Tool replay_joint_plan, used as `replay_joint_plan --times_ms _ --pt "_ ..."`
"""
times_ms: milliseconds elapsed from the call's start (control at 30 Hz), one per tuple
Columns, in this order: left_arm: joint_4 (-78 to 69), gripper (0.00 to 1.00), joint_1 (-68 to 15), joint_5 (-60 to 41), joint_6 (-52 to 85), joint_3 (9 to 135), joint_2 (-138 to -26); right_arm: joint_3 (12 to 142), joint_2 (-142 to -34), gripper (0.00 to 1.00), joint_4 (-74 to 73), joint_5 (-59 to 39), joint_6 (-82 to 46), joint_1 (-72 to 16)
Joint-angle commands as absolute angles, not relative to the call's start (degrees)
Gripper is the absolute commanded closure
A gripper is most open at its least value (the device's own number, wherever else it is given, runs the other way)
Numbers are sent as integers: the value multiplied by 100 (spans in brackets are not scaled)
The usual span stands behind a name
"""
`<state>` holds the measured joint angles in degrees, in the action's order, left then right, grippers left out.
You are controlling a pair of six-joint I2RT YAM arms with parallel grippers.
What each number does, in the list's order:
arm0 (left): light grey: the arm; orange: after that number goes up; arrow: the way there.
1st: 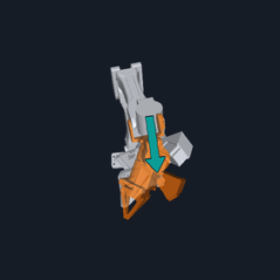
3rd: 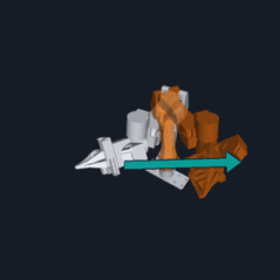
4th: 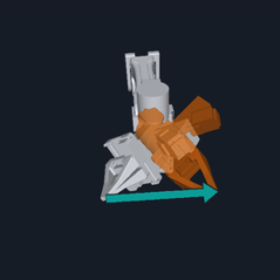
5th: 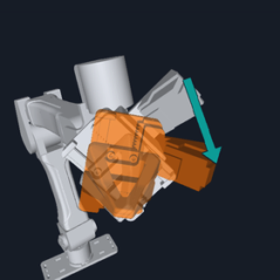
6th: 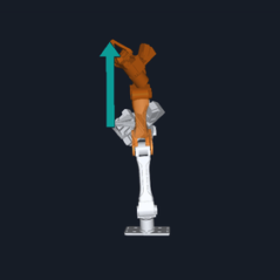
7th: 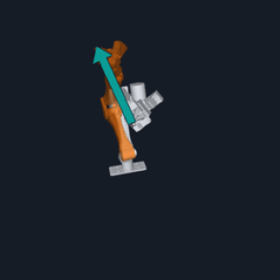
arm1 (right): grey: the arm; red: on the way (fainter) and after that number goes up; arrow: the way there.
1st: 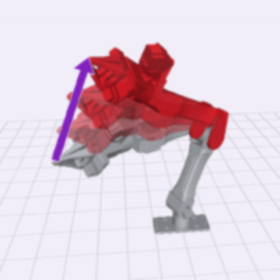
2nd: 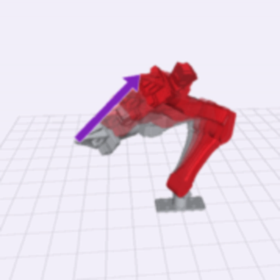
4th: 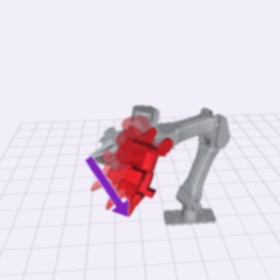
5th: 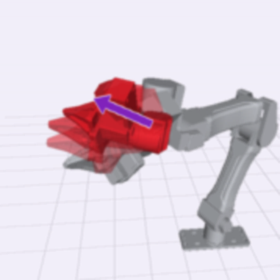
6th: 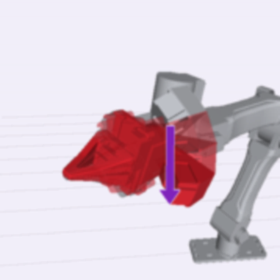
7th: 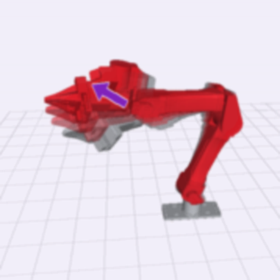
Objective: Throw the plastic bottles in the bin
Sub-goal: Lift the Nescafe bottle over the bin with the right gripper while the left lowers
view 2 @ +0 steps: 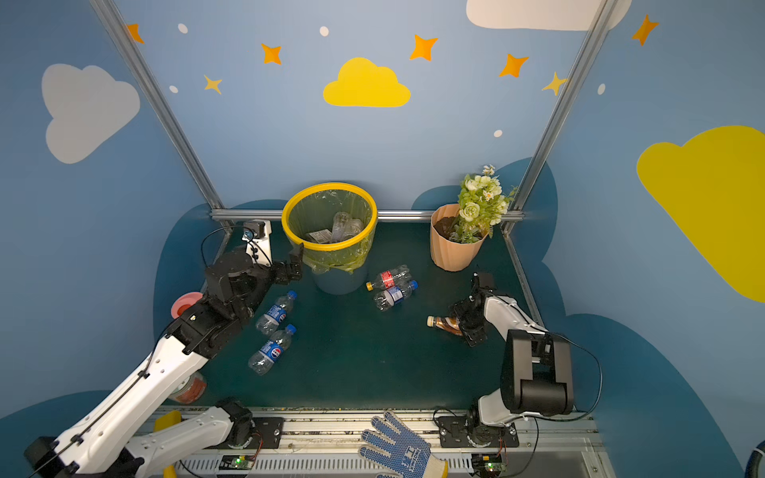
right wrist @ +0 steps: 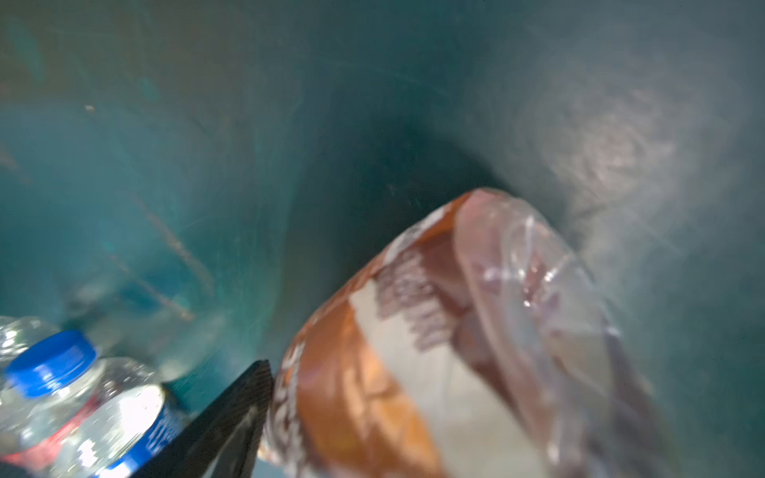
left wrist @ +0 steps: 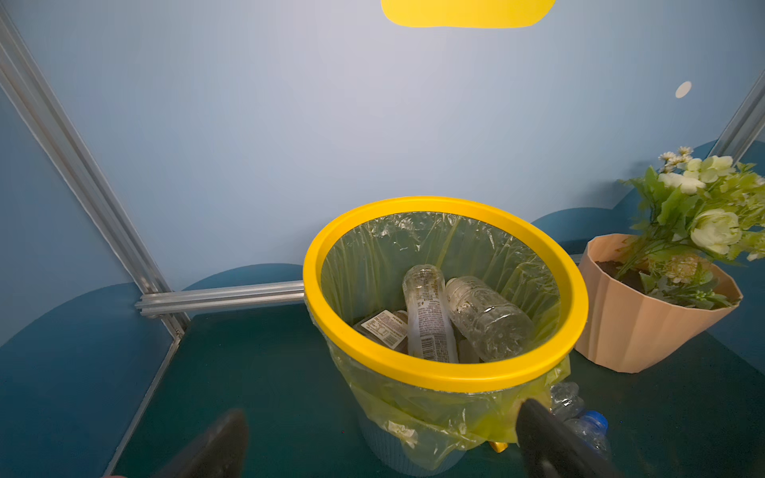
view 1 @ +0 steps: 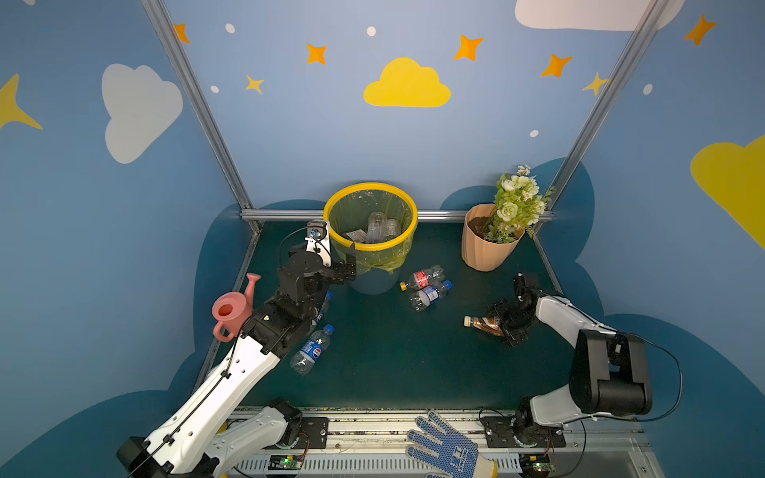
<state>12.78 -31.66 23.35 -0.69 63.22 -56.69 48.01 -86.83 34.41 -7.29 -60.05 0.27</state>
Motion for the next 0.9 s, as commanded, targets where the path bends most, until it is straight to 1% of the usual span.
replay_joint_plan --times_ms 0,67,167,233,333,533,733,867 --pt "1400 0 -3121 2563 -149 6305 -5515 4926 -8854 17 3289 -806 -5670 35" --pt "1432 0 -3111 2657 -167 6293 -5445 4939 -8917 24 3264 -802 -5577 25" --pt "1468 0 -3090 2759 -150 6240 -5299 4959 -8899 38 3161 -791 -5392 20" --pt "1479 0 -3061 2793 -100 6168 -5194 5020 -8868 42 3116 -804 -5208 5" --pt "1523 0 -3010 2829 21 6075 -5089 5089 -8764 43 3032 -801 -4968 -36" --pt "1707 0 -2843 3019 390 5940 -5001 5012 -8207 51 2500 -901 -4529 -215" --pt "2132 0 -2490 3327 940 5832 -4975 5021 -7142 50 1958 -767 -4015 -506" --pt "2594 0 -2127 3376 1510 5774 -4992 5257 -6445 51 1491 -926 -3548 -596"
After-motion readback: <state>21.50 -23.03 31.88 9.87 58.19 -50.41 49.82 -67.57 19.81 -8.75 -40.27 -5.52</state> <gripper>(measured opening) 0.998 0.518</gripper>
